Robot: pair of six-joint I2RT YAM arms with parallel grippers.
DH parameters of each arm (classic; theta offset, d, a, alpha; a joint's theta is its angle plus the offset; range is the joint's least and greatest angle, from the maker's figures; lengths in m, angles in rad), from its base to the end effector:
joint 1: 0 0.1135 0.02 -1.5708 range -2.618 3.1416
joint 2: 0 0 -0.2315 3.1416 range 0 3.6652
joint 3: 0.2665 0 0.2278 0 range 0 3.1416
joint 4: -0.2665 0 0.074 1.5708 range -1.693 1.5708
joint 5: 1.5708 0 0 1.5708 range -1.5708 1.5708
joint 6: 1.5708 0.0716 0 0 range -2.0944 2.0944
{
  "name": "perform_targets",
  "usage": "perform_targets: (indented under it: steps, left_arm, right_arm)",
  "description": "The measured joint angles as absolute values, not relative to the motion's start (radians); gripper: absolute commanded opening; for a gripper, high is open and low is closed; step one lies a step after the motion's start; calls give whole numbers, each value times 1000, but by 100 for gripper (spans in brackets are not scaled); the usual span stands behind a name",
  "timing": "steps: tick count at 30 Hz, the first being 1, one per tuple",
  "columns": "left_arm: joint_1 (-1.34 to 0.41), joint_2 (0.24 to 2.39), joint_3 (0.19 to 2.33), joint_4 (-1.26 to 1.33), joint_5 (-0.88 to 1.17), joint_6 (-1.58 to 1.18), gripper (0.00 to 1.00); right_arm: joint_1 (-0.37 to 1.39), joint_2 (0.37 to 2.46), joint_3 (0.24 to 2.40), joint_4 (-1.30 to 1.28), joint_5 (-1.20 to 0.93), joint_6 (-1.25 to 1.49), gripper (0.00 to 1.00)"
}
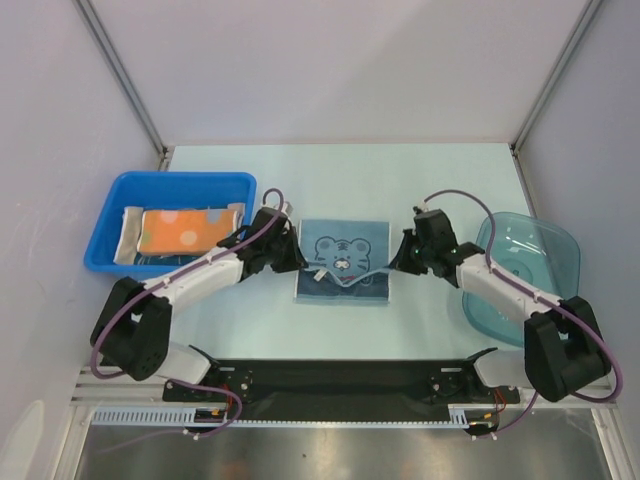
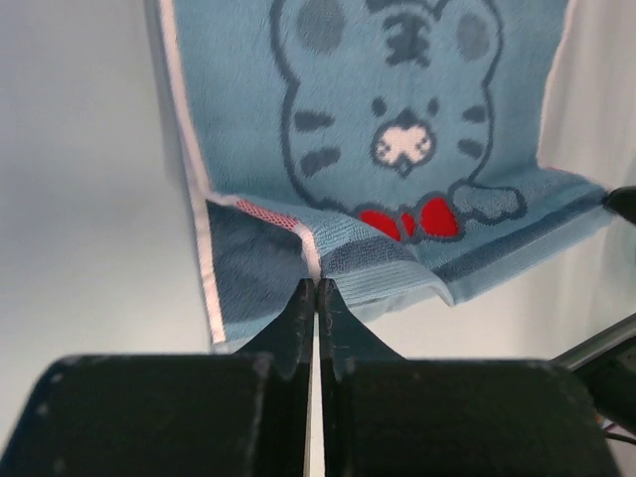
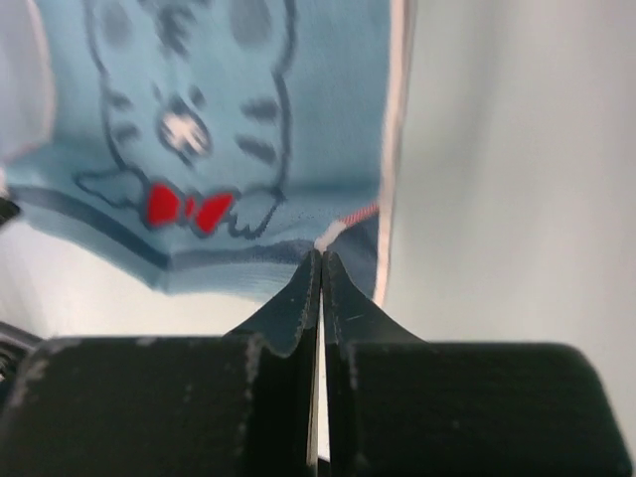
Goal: Fold and stack the towels
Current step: Fold the towel
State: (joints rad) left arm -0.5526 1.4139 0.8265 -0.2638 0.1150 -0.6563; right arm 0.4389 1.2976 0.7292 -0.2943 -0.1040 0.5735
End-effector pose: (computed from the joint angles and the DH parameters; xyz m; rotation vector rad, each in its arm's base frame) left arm 0.2473 -0.1622 0.1612 -0.0765 2.5323 -0.6614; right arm 0.2408 0.1212 0.1584 0.1208 2.5102 0.5647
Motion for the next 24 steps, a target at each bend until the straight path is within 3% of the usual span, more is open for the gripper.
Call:
perform_targets:
  steps: [11, 18, 24]
  left_arm:
    - [-513, 1460, 944, -324, 131, -650, 0]
    - [-516, 1374, 730, -311, 194, -645, 0]
    - [-537, 1374, 636, -314, 215, -643, 0]
  right_arm:
    - [371, 1386, 915, -292, -170, 500, 0]
    - [421, 1174, 679, -309, -190, 513, 0]
    - [492, 1155, 532, -302, -200, 552, 0]
